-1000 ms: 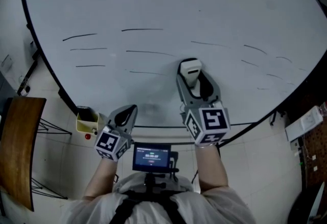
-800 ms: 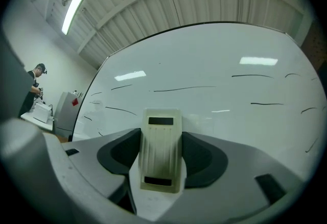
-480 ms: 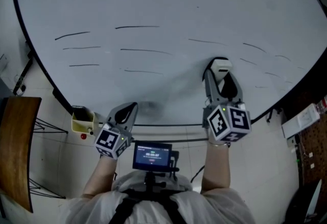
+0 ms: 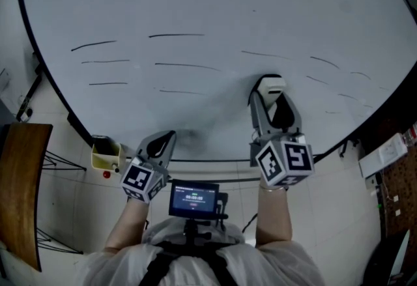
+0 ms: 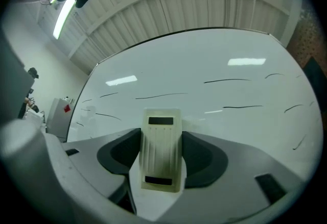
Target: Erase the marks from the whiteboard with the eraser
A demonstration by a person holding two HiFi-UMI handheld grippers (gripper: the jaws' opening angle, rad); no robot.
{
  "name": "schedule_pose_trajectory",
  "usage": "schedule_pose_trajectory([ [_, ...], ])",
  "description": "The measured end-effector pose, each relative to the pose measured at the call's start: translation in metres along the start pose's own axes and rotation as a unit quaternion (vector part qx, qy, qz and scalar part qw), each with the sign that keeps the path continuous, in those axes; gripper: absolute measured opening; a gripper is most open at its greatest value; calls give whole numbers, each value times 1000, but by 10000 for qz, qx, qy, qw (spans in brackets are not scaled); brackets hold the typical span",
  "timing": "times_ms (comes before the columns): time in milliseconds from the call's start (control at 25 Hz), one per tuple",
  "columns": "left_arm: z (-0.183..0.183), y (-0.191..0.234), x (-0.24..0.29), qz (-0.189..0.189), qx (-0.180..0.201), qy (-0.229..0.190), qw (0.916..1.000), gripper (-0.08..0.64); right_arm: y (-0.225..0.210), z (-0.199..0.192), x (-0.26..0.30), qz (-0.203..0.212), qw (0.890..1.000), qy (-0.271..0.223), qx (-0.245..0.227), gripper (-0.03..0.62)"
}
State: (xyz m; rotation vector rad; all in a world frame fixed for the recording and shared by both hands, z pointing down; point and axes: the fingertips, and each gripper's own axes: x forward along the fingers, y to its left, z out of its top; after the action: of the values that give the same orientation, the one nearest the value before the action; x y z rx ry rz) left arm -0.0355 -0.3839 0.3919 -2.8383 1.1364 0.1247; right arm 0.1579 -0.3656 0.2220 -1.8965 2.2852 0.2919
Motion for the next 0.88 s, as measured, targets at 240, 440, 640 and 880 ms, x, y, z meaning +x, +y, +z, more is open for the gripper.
schedule_pose_trajectory([
  [240, -1, 5, -5, 97, -70, 35, 9999, 5, 62, -3, 20, 504, 9970, 71, -579, 253],
  [440, -3, 10, -7, 149, -100, 55, 9998, 5, 64, -3, 23, 386, 9968, 43, -699, 255],
  [640, -3, 6, -2, 44, -39, 31, 10000, 5, 41, -2, 17, 246, 9987, 21, -457, 256],
  [880, -3, 6, -4, 55, -81, 70, 9999, 5, -14, -1, 1, -401, 9990, 10, -182, 256],
])
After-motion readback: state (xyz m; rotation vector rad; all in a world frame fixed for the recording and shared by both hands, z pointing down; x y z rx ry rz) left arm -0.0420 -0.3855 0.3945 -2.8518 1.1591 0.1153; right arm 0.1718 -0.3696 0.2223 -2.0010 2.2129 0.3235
